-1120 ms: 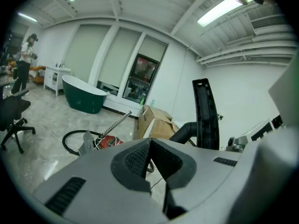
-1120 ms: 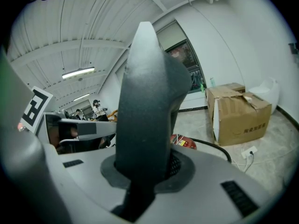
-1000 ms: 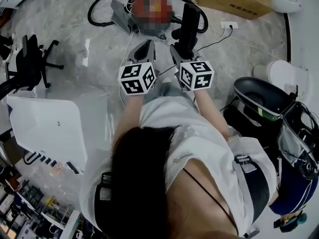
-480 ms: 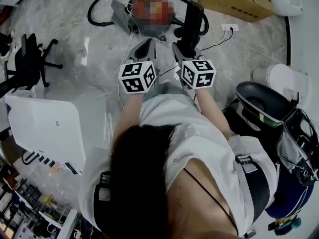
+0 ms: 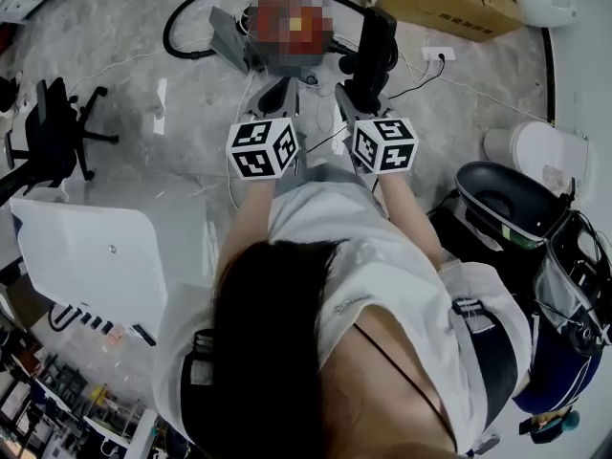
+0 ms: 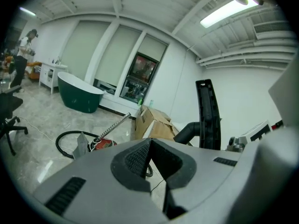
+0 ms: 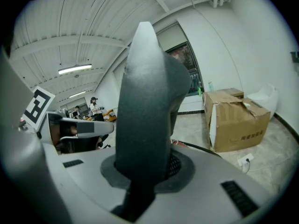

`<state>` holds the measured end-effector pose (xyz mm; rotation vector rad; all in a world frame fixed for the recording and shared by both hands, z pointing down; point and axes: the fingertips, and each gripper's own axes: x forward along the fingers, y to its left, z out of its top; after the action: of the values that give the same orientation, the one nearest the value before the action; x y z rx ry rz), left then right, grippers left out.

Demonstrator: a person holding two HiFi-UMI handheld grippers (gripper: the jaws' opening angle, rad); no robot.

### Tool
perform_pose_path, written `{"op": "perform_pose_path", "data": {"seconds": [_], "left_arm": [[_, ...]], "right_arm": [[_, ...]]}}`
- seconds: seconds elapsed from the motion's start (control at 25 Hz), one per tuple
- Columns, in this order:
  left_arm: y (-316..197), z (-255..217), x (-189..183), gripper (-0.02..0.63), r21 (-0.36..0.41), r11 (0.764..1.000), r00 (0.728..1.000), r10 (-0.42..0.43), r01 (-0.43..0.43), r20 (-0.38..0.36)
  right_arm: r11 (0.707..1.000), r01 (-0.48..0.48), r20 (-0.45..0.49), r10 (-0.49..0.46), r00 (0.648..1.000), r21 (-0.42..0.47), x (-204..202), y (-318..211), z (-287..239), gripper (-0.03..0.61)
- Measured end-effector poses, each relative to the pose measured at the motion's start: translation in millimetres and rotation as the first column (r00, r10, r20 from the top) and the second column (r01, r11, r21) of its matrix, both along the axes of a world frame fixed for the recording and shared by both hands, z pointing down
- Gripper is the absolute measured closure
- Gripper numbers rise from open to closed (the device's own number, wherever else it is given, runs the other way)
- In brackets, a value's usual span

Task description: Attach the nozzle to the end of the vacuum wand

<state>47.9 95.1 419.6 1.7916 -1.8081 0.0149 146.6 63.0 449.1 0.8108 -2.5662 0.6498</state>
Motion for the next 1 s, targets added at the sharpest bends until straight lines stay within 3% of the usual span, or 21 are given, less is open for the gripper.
{"op": "perform_pose_path", "data": {"seconds": [0.48,1.0], "left_arm": [[-37,10,-38,0.611,-0.030,0.999,0.999,0.025,-0.026,-0.026],[-77,17,-80,0.611,-0.044,0.998,0.999,0.040,-0.042,-0.037]], "right_arm": [[0.995,-0.091,-0.020,0.091,0.996,-0.038,-9,-49,5,0.506],[0.996,-0.070,-0.053,0.067,0.996,-0.053,-60,-74,10,0.506]]}}
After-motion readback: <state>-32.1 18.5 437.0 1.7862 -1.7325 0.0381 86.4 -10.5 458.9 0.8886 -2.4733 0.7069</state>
